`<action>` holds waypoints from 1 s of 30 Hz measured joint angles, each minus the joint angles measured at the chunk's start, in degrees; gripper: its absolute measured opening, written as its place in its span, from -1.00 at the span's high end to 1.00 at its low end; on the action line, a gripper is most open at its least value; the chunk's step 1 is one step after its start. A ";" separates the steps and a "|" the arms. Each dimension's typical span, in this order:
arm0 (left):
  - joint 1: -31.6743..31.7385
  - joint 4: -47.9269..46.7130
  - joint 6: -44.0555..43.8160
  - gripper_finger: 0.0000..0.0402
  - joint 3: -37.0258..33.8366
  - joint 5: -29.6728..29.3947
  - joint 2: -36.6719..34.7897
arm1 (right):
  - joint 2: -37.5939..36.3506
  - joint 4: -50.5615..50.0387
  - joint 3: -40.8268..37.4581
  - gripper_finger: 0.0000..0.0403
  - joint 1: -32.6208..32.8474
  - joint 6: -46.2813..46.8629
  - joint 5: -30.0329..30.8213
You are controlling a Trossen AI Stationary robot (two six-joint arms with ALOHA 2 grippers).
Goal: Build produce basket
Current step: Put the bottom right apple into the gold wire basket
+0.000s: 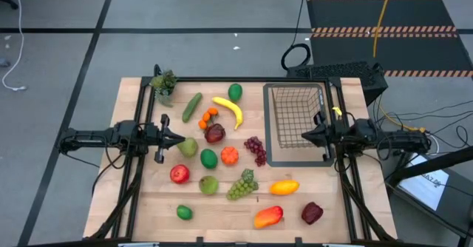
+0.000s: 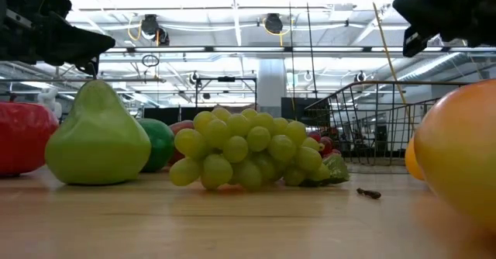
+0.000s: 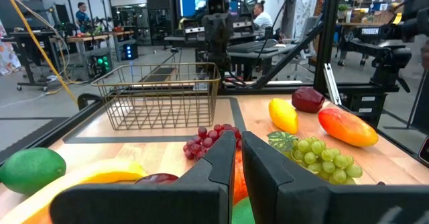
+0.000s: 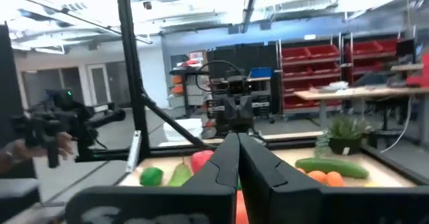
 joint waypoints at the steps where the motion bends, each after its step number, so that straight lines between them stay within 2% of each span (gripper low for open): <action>1: -0.02 0.00 -0.01 0.85 -0.01 0.00 0.02 | 0.82 -0.25 0.96 1.00 0.00 1.18 0.01; 7: -0.01 0.00 0.00 0.85 0.00 0.00 0.00 | 7.43 -2.47 8.78 1.00 0.00 3.80 -1.27; 15: -0.02 0.00 -0.01 0.85 -0.02 0.00 0.01 | 18.95 -12.93 24.27 1.00 0.00 4.15 -1.17; 30: 0.00 0.00 -0.01 0.85 0.00 0.00 0.01 | 35.78 -29.55 48.72 1.00 0.00 -0.80 -0.82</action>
